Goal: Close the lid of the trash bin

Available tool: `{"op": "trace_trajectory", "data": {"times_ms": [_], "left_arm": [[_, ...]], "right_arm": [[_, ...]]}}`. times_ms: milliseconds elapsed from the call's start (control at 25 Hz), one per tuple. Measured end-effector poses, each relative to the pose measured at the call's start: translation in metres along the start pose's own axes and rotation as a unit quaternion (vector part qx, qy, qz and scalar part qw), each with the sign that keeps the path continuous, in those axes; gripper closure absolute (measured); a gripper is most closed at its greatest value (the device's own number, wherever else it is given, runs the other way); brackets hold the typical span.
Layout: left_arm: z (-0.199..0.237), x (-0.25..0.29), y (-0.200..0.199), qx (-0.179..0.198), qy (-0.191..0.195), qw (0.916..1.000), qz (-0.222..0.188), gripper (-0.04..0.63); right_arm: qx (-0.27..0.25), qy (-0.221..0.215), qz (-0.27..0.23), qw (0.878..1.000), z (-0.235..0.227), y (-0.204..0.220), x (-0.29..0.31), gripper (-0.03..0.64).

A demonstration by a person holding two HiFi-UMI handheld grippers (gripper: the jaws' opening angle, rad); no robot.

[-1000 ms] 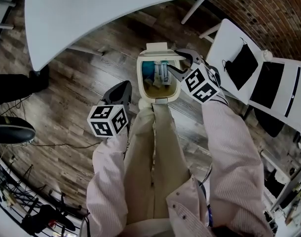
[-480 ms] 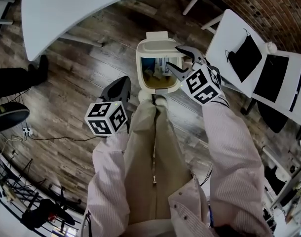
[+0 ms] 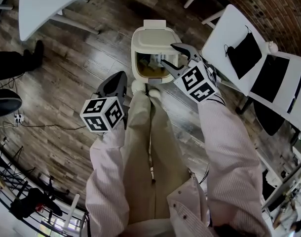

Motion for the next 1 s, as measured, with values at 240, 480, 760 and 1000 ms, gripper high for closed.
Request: {"op": "trace_trajectory", "data": {"times_ms": [240,480,760,1000], "left_arm": [[-0.008,-0.001,0.016,-0.009,-0.006,0.9999,-0.011,0.601],[-0.009,-0.003,0.029,-0.018,-0.011,0.9997,-0.015,0.601],[-0.004,-0.005,0.051,-0.026,-0.012,0.9996,-0.004,0.601],[0.002,-0.003,0.069,-0.027,-0.010,0.9995,0.011,0.601]], "right_arm": [[0.017,-0.018,0.000,1.000,0.012,0.014,-0.001,0.391],[0.029,-0.033,0.010,0.999,0.027,0.027,0.002,0.391],[0.073,-0.050,0.023,0.996,0.048,0.050,0.008,0.391],[0.169,-0.054,0.026,0.984,0.057,0.071,0.016,0.391]]}}
Point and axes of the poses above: the fingertips, and each gripper's own axes: x forward along the fingers, z to its left, y out of its underside, the point moved 8 cm from there along -x, backward along the fingers, and after that the axes turned 12 degrees about y, right-handed, at the moved point
